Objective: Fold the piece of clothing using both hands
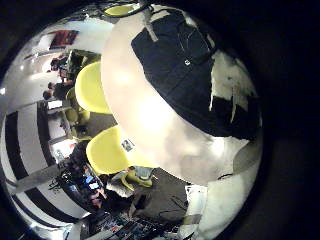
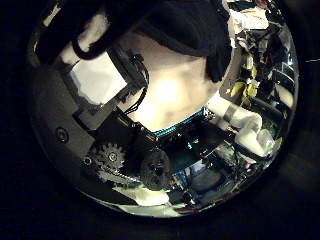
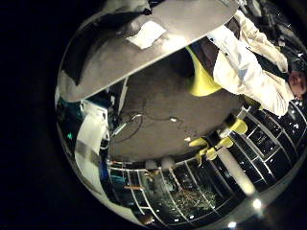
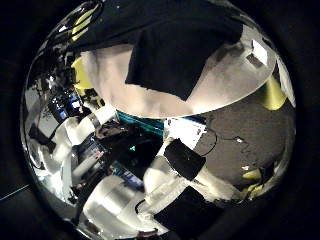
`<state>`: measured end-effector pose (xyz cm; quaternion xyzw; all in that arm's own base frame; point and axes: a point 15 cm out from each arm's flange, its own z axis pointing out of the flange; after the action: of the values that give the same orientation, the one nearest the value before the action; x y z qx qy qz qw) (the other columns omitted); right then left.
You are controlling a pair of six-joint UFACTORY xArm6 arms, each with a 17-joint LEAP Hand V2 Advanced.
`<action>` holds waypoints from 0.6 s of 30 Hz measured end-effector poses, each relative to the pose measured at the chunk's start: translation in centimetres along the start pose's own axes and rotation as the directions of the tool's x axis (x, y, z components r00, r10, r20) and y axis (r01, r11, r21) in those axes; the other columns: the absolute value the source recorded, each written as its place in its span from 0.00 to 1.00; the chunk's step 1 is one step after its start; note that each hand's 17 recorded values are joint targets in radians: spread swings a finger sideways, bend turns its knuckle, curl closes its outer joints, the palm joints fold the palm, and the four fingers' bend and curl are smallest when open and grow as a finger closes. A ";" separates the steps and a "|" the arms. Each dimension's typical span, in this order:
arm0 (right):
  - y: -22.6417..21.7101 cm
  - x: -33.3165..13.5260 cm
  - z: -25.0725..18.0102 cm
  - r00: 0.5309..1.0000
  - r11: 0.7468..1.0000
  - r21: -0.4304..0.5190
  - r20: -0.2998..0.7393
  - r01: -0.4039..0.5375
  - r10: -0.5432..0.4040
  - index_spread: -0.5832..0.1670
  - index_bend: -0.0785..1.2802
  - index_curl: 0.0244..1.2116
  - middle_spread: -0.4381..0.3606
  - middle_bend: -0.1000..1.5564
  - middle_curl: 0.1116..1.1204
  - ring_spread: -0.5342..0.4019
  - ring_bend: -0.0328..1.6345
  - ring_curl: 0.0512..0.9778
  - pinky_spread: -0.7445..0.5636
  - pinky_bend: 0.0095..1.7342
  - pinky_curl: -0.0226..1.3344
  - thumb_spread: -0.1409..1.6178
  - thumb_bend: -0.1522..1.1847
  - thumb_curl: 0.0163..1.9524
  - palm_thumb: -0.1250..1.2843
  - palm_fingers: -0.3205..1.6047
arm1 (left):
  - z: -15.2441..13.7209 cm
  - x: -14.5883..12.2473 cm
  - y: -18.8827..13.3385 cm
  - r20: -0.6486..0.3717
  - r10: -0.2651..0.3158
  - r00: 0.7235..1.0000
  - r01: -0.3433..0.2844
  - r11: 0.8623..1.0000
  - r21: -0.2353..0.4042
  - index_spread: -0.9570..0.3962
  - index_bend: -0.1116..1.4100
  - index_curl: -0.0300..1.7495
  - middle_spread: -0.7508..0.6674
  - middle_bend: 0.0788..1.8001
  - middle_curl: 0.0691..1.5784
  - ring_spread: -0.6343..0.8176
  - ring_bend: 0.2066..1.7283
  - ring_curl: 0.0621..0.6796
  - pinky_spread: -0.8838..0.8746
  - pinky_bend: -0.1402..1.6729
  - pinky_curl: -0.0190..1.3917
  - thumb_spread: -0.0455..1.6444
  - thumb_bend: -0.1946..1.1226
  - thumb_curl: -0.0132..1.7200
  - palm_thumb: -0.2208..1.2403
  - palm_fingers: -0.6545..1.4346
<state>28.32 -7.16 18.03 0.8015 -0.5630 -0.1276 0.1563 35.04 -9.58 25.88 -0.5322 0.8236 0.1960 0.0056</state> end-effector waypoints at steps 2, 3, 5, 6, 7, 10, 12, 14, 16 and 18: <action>-1.1 0.3 0.5 1.000 1.000 0.029 -0.012 0.000 0.000 0.39 0.17 0.20 0.50 0.25 0.27 0.56 0.41 0.23 0.72 0.33 0.20 0.71 0.10 0.16 0.47 0.24 | -0.2 0.1 0.0 -0.007 0.006 1.000 -0.006 1.000 -0.006 0.14 0.31 0.75 0.12 0.50 0.63 0.13 0.77 0.75 0.14 0.70 0.45 0.66 0.14 0.37 0.72 0.81; -1.5 0.4 0.7 1.000 0.999 0.040 -0.016 0.000 0.001 0.39 0.17 0.20 0.50 0.25 0.27 0.57 0.41 0.22 0.72 0.33 0.20 0.70 0.10 0.16 0.47 0.23 | -0.2 0.1 0.0 -0.007 0.006 1.000 -0.006 1.000 -0.005 0.14 0.30 0.76 0.11 0.50 0.64 0.13 0.76 0.75 0.14 0.70 0.45 0.66 0.14 0.37 0.72 0.81; -2.4 0.3 1.3 1.000 0.999 0.048 -0.021 0.001 0.000 0.39 0.17 0.20 0.50 0.24 0.27 0.58 0.40 0.22 0.72 0.32 0.20 0.70 0.10 0.16 0.48 0.23 | -0.2 0.1 0.0 -0.008 0.005 1.000 -0.005 1.000 -0.006 0.14 0.29 0.77 0.11 0.49 0.64 0.13 0.76 0.75 0.14 0.69 0.45 0.66 0.14 0.37 0.71 0.81; -2.7 0.2 1.5 1.000 0.999 0.046 -0.022 0.002 -0.001 0.39 0.17 0.20 0.50 0.24 0.27 0.58 0.40 0.22 0.73 0.32 0.20 0.70 0.10 0.16 0.49 0.23 | -0.2 0.1 -0.1 -0.007 0.007 1.000 -0.007 1.000 -0.007 0.14 0.28 0.78 0.11 0.49 0.64 0.13 0.76 0.75 0.14 0.69 0.45 0.66 0.14 0.37 0.71 0.81; -2.9 0.0 1.8 1.000 0.999 0.039 -0.022 0.005 -0.004 0.39 0.17 0.20 0.51 0.24 0.27 0.58 0.40 0.22 0.73 0.32 0.20 0.69 0.10 0.16 0.49 0.23 | -0.2 0.1 -0.1 -0.007 0.008 1.000 -0.008 1.000 -0.007 0.14 0.28 0.78 0.11 0.49 0.65 0.13 0.76 0.75 0.14 0.69 0.45 0.66 0.14 0.37 0.71 0.81; -3.8 -0.4 2.6 1.000 0.999 0.031 -0.025 0.010 -0.010 0.40 0.18 0.21 0.51 0.24 0.27 0.58 0.40 0.22 0.72 0.31 0.20 0.69 0.10 0.17 0.50 0.24 | 0.0 -0.1 0.0 -0.007 0.007 1.000 -0.007 1.000 -0.012 0.14 0.27 0.80 0.11 0.48 0.65 0.13 0.76 0.75 0.14 0.69 0.45 0.66 0.14 0.37 0.71 0.82; -4.6 -0.8 3.1 0.999 1.000 0.027 -0.030 0.011 -0.010 0.41 0.18 0.21 0.49 0.23 0.26 0.54 0.42 0.22 0.69 0.32 0.19 0.68 0.10 0.17 0.51 0.28 | -0.1 -0.2 0.0 -0.008 0.007 1.000 -0.007 1.000 -0.012 0.14 0.26 0.81 0.10 0.48 0.66 0.13 0.76 0.75 0.13 0.68 0.45 0.66 0.14 0.38 0.71 0.82; -5.5 -1.1 3.3 0.999 0.999 0.028 -0.042 0.021 -0.020 0.40 0.18 0.21 0.47 0.23 0.26 0.49 0.45 0.24 0.65 0.33 0.19 0.68 0.10 0.17 0.53 0.32 | -0.2 -0.3 -0.1 -0.009 0.003 1.000 -0.003 1.000 -0.009 0.14 0.26 0.82 0.10 0.48 0.66 0.12 0.76 0.75 0.13 0.68 0.45 0.66 0.14 0.38 0.71 0.82; -6.0 -1.2 3.4 0.998 0.999 0.032 -0.049 0.030 -0.028 0.39 0.17 0.21 0.44 0.23 0.26 0.43 0.49 0.25 0.57 0.37 0.20 0.67 0.11 0.18 0.56 0.39 | -0.3 -0.5 -0.1 -0.010 0.000 1.000 0.000 1.000 -0.008 0.14 0.25 0.82 0.10 0.47 0.66 0.12 0.76 0.75 0.13 0.68 0.45 0.66 0.14 0.38 0.71 0.82; -6.6 -1.2 3.2 0.998 0.998 0.053 -0.058 0.032 -0.029 0.36 0.15 0.18 0.33 0.31 0.30 0.34 0.57 0.28 0.43 0.47 0.21 0.66 0.12 0.19 0.60 0.59 | -0.3 -0.7 0.0 -0.010 -0.003 1.000 0.003 1.000 -0.011 0.15 0.24 0.83 0.10 0.47 0.67 0.13 0.75 0.75 0.13 0.68 0.45 0.66 0.14 0.38 0.71 0.82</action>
<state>32.42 -4.30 12.52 0.8172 -0.5492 -0.0917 0.1490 35.38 -9.09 26.28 -0.5344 0.8217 0.1981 -0.0011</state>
